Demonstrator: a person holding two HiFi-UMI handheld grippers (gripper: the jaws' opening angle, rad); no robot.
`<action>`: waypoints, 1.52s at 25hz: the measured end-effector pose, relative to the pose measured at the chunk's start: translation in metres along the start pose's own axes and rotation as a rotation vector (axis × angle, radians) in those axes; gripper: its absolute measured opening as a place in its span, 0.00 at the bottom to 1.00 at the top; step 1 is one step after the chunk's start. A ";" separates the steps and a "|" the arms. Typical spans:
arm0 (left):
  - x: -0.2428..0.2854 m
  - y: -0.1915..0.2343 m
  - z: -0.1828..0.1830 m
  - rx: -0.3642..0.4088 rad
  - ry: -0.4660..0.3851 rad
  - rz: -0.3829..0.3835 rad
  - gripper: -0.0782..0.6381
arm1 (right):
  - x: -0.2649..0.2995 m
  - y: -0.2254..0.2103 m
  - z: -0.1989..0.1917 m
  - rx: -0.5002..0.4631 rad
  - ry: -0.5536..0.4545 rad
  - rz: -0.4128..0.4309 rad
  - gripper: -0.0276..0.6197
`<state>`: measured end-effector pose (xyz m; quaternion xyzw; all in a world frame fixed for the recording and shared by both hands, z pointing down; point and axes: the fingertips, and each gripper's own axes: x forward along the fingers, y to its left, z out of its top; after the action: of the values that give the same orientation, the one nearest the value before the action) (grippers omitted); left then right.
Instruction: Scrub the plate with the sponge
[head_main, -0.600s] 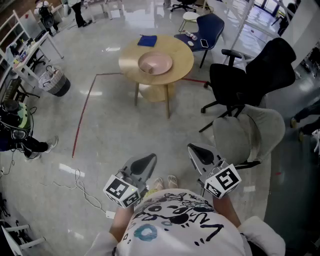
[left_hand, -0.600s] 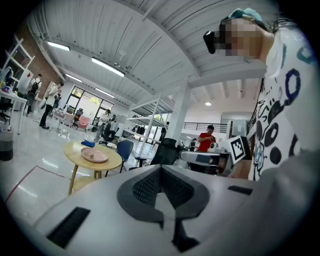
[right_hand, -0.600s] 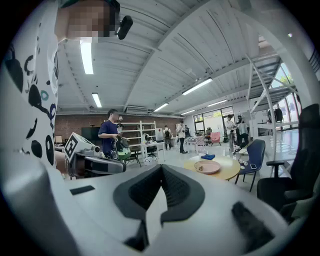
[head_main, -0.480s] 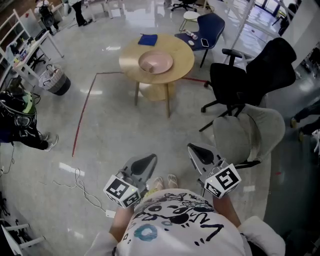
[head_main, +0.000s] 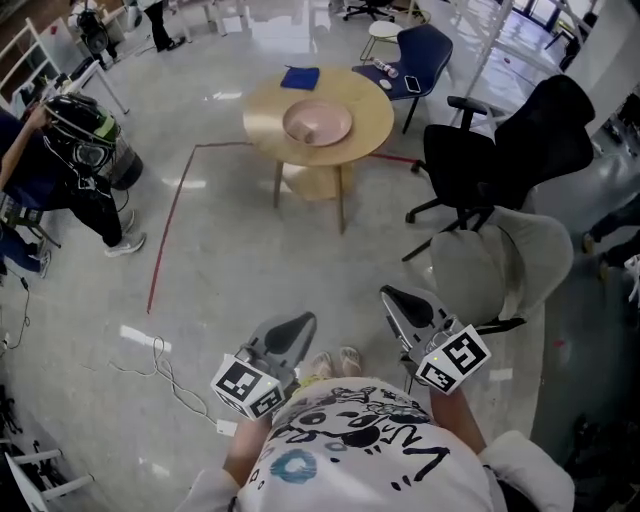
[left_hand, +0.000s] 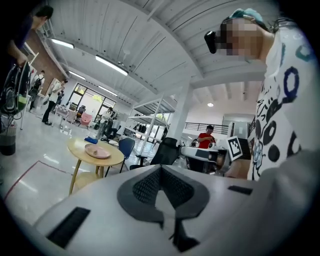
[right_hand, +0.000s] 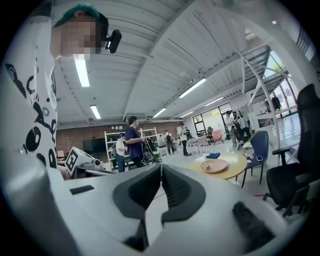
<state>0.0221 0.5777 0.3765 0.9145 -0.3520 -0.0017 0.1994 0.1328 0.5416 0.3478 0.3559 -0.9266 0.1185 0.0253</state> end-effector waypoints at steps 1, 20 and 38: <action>-0.002 0.003 -0.001 -0.002 0.000 -0.002 0.13 | 0.004 0.001 0.001 -0.010 0.002 -0.003 0.09; 0.033 0.110 0.013 -0.033 0.022 0.043 0.13 | 0.100 -0.053 0.007 -0.001 -0.001 0.003 0.09; 0.198 0.228 0.113 0.031 -0.022 0.145 0.13 | 0.205 -0.230 0.072 -0.010 -0.007 0.089 0.09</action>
<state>0.0081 0.2555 0.3831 0.8895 -0.4195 0.0083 0.1808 0.1353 0.2251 0.3515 0.3146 -0.9422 0.1134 0.0187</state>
